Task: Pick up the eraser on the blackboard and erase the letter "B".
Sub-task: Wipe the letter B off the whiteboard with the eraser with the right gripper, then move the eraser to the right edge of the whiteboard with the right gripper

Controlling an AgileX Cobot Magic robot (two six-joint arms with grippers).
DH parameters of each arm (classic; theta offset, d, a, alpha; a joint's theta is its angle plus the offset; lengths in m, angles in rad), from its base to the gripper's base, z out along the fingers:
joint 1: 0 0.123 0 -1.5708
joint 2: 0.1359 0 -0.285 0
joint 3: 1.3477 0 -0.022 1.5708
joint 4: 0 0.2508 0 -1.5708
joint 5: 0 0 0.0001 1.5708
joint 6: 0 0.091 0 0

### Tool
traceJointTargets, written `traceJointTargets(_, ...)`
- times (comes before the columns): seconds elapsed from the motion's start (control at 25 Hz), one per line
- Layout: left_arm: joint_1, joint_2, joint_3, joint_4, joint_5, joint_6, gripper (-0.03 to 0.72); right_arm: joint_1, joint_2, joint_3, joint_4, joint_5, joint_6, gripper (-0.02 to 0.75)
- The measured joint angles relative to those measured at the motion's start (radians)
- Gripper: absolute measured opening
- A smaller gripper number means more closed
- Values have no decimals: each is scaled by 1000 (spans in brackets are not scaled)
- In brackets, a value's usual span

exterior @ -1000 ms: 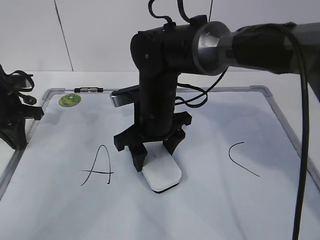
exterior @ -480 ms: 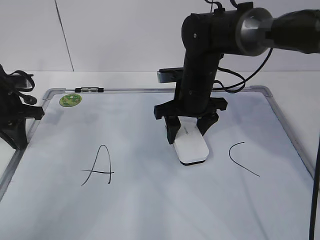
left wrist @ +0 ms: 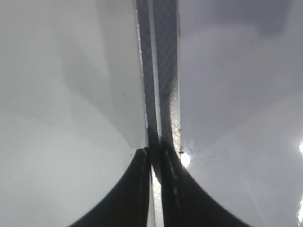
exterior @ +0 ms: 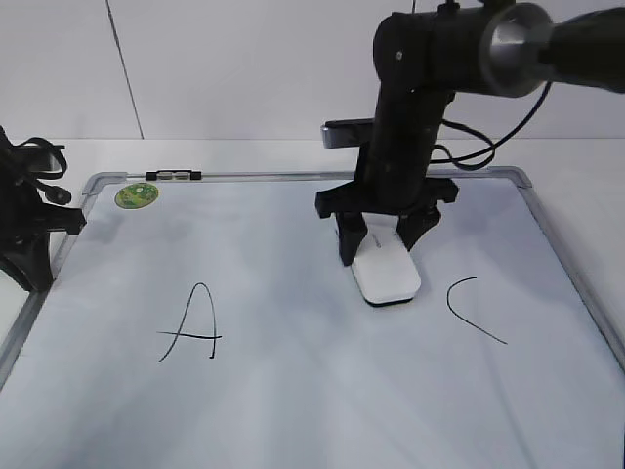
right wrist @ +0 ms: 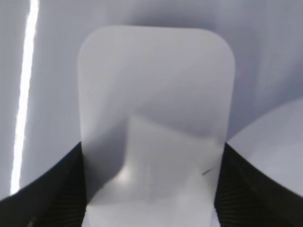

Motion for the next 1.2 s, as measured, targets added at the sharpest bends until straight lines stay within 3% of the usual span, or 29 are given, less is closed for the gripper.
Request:
traceJointTargets(0.48,0,0,0,1,0,0,19,-196,-153,13,-15,-2,-16,533)
traceJointTargets(0.8,0,0,0,1,1,0,19,-325,-195,154,-9,-2,-95,533)
traceJointTargets(1.2,0,0,0,2,1,0,19,-371,-242,299,-39,-6,-164,533)
